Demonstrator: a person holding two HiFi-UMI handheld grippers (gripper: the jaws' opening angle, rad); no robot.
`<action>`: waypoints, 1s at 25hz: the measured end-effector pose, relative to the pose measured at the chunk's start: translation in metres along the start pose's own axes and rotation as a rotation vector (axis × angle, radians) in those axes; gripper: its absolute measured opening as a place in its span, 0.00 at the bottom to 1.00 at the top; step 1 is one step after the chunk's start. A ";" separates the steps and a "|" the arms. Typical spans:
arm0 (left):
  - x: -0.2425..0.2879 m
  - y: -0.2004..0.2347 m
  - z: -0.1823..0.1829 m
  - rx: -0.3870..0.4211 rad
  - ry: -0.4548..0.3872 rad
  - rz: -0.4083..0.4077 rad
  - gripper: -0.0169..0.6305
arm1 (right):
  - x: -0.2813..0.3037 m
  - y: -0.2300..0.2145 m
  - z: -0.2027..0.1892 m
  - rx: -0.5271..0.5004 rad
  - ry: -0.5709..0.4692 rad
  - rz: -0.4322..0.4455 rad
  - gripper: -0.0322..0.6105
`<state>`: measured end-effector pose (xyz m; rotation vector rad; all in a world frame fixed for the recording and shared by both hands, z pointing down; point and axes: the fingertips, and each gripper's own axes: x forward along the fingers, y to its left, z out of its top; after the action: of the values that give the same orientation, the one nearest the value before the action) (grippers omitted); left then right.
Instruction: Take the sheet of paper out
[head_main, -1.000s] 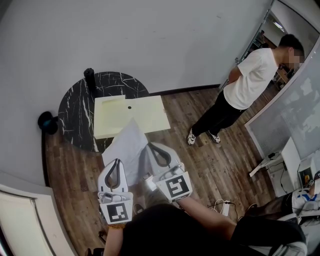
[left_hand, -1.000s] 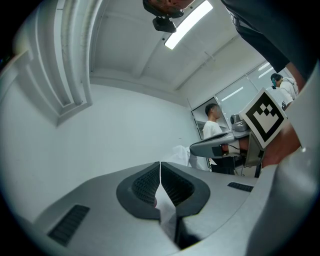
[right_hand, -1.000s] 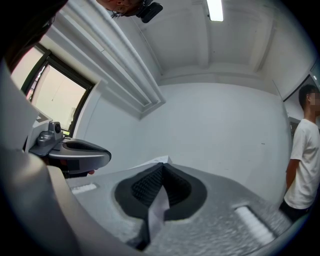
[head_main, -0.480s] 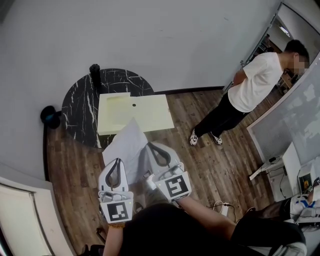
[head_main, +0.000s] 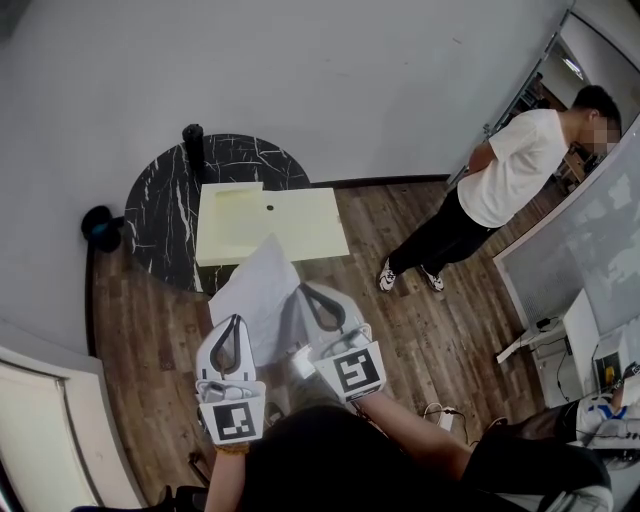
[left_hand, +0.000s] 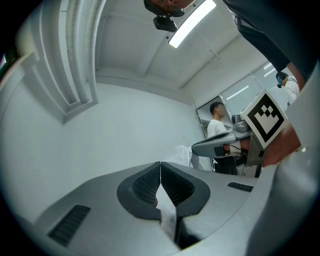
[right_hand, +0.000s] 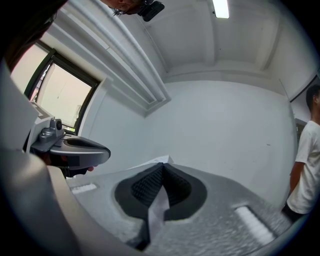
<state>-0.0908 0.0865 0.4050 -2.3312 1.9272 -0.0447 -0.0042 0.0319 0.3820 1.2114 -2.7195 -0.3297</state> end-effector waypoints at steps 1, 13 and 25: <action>0.000 0.000 -0.001 -0.003 0.001 0.001 0.03 | 0.000 0.000 -0.001 -0.001 0.003 0.000 0.04; -0.007 -0.002 0.000 0.001 -0.003 0.005 0.03 | -0.008 0.003 -0.002 -0.020 0.001 -0.004 0.04; -0.010 -0.006 0.000 0.008 0.008 0.003 0.03 | -0.010 0.011 0.002 -0.027 -0.008 0.014 0.04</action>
<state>-0.0868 0.0974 0.4060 -2.3266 1.9311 -0.0613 -0.0058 0.0466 0.3827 1.1860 -2.7198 -0.3689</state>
